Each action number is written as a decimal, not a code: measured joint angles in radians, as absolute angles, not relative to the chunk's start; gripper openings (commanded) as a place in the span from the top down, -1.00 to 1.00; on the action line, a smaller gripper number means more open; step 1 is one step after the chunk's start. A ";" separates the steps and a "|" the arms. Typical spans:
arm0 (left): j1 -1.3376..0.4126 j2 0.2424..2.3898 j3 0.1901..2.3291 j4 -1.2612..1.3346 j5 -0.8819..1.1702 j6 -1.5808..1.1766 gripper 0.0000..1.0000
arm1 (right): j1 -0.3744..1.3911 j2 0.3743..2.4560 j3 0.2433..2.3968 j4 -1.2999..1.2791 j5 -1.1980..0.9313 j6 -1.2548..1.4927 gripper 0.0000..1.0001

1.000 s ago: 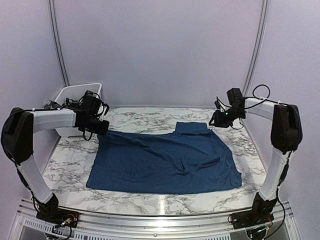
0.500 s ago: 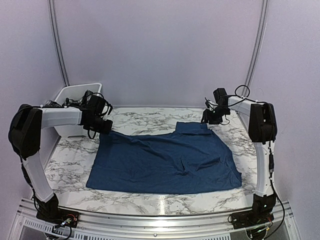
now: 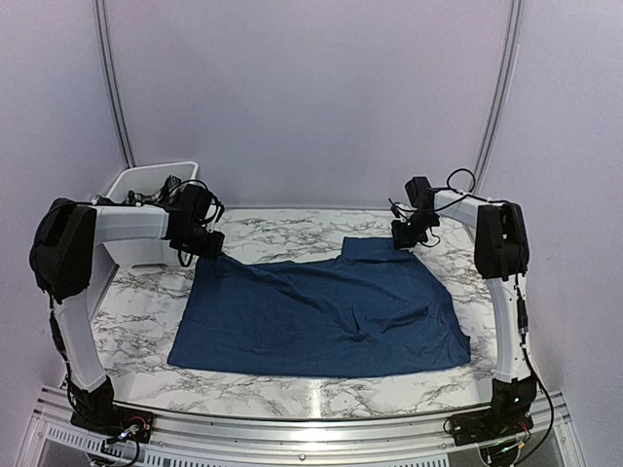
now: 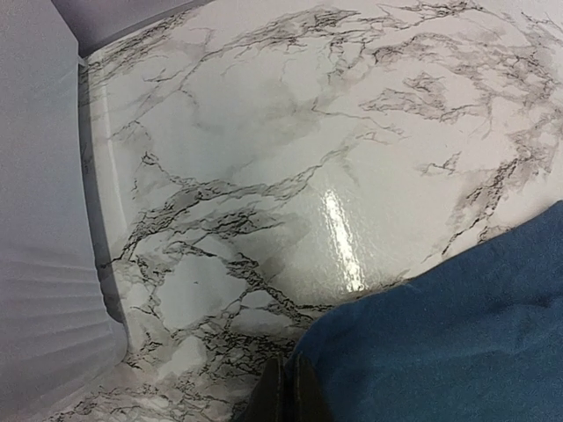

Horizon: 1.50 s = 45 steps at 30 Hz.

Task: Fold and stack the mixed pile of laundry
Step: Fold the 1/3-folded T-shirt at the center of the board.

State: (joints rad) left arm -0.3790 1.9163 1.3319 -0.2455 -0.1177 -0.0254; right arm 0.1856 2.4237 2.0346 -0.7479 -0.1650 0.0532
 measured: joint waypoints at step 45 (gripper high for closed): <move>-0.425 1.544 0.861 -0.097 -0.114 0.073 1.00 | 0.202 1.362 1.163 -0.622 -0.435 0.147 1.00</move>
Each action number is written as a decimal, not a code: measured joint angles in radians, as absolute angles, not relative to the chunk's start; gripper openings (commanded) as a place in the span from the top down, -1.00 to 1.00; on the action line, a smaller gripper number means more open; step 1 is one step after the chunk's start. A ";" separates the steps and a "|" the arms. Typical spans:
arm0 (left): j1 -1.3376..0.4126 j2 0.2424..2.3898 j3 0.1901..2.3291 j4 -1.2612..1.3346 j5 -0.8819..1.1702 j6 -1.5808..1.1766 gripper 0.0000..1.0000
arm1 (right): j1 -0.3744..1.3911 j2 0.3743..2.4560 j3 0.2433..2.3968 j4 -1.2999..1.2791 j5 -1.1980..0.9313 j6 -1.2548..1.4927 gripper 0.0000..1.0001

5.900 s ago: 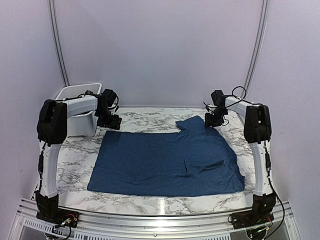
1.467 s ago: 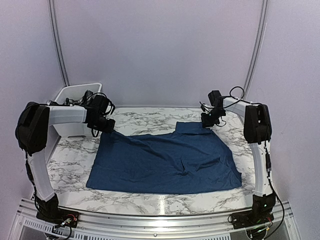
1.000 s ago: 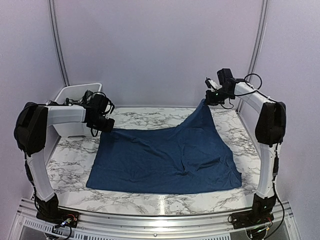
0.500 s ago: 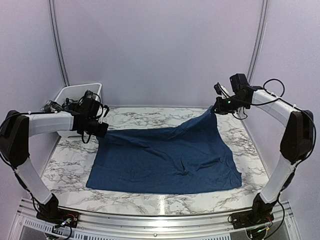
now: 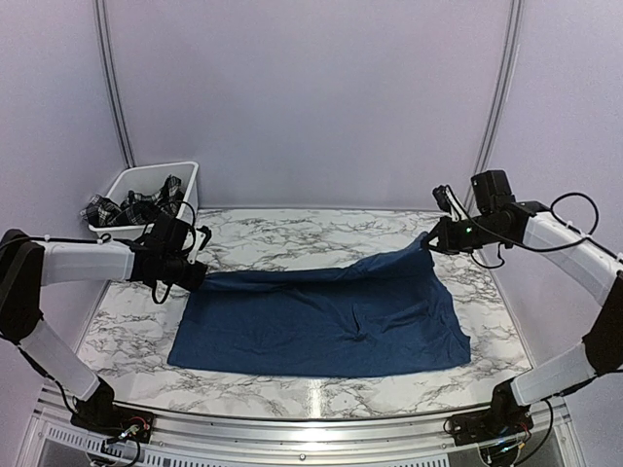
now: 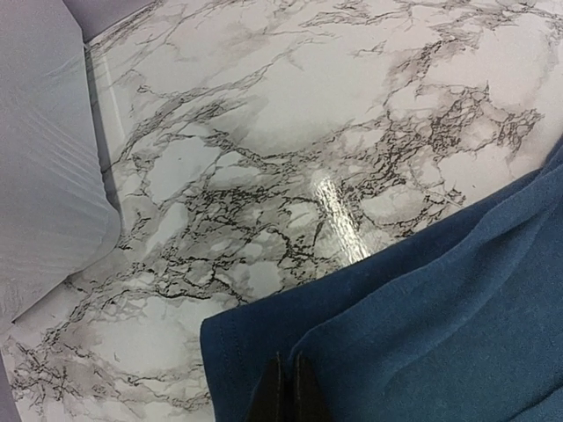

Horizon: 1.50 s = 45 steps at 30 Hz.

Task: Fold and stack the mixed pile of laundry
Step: Fold the 1/3-folded T-shirt at the center of the board, then adjust the rectangle-folded T-shirt at the center of the board.

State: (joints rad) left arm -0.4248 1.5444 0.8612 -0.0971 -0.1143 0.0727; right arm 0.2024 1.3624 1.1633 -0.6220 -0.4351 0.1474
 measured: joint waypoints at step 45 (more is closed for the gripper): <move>-0.393 1.405 0.883 -0.320 -0.158 -0.320 -0.60 | 0.296 1.231 0.889 -1.045 -0.497 0.242 -0.05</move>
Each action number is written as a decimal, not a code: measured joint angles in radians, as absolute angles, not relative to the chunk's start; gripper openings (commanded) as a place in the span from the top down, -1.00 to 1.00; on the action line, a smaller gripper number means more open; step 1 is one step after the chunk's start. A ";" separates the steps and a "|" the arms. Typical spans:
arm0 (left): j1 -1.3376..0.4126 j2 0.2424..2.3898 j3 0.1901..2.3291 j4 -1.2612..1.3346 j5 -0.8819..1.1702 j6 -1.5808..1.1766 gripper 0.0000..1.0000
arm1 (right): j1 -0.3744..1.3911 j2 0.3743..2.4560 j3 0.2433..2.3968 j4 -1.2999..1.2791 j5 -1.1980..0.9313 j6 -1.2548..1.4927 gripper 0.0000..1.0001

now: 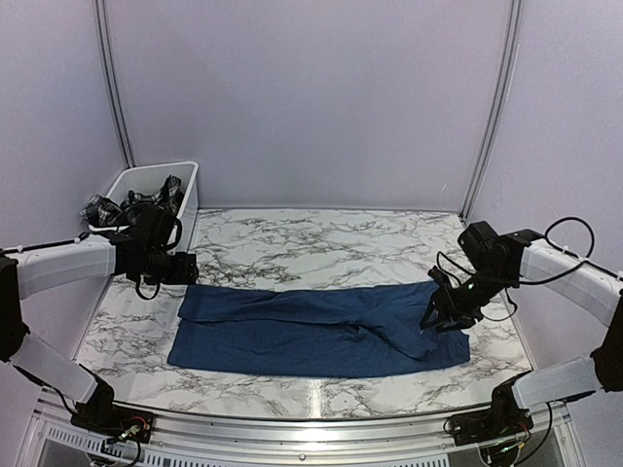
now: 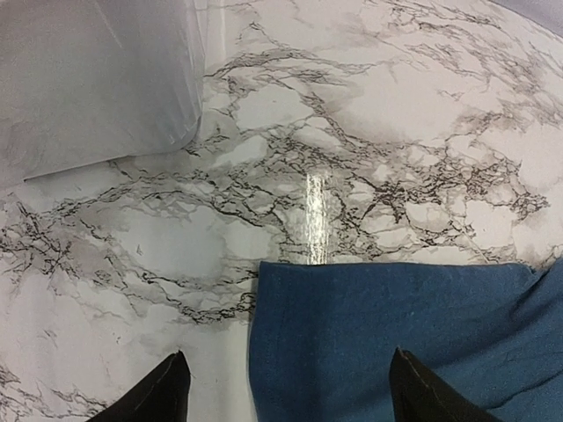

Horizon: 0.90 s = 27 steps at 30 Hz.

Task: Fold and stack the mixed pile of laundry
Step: Adjust the rectangle-folded T-shirt at the center of the board.

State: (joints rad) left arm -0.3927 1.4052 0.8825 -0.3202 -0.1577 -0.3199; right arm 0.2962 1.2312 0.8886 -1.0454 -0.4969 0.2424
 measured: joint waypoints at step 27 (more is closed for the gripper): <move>-0.285 1.698 1.033 -0.372 -0.120 -0.439 -0.34 | 0.098 1.772 1.222 -0.741 -0.200 0.223 0.13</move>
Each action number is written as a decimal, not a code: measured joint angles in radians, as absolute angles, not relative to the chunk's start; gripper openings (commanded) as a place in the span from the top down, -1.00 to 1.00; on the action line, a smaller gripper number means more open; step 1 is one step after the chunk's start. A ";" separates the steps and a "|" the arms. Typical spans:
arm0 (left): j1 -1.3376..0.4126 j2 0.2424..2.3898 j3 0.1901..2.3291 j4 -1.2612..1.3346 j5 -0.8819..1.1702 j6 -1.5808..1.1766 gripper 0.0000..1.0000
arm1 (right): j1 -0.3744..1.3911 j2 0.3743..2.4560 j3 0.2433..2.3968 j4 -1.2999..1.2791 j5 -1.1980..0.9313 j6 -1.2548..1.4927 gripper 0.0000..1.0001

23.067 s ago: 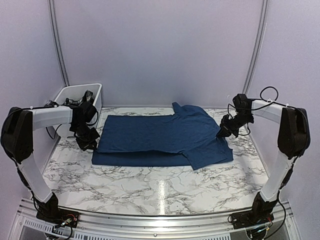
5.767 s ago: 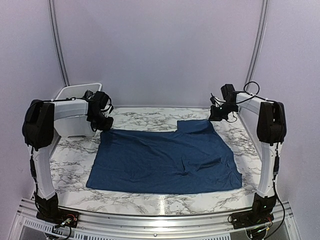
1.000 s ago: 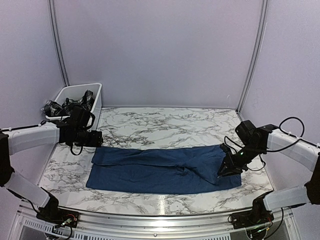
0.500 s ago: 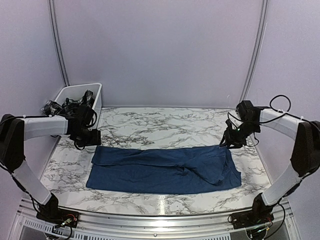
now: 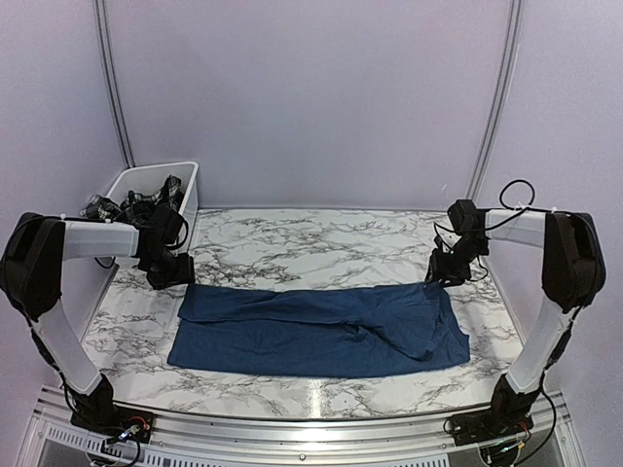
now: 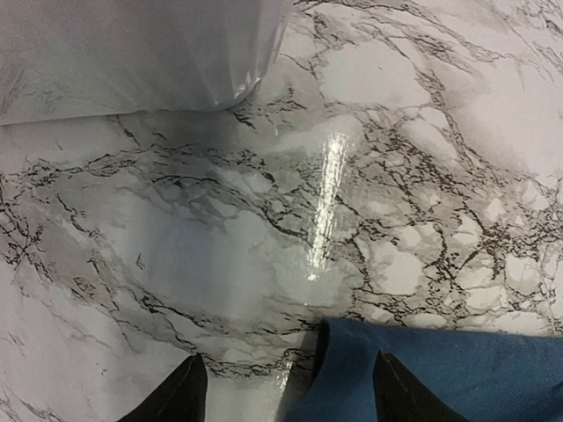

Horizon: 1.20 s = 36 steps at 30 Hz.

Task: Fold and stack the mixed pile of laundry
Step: Adjust the rectangle-folded T-shirt at the center of the board.

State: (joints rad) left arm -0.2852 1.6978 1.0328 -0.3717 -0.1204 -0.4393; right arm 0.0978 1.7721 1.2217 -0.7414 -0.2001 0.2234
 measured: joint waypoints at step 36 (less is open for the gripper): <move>-0.253 1.757 1.027 -0.319 0.047 -0.465 1.00 | 0.007 1.835 1.239 -0.698 -0.170 0.204 1.00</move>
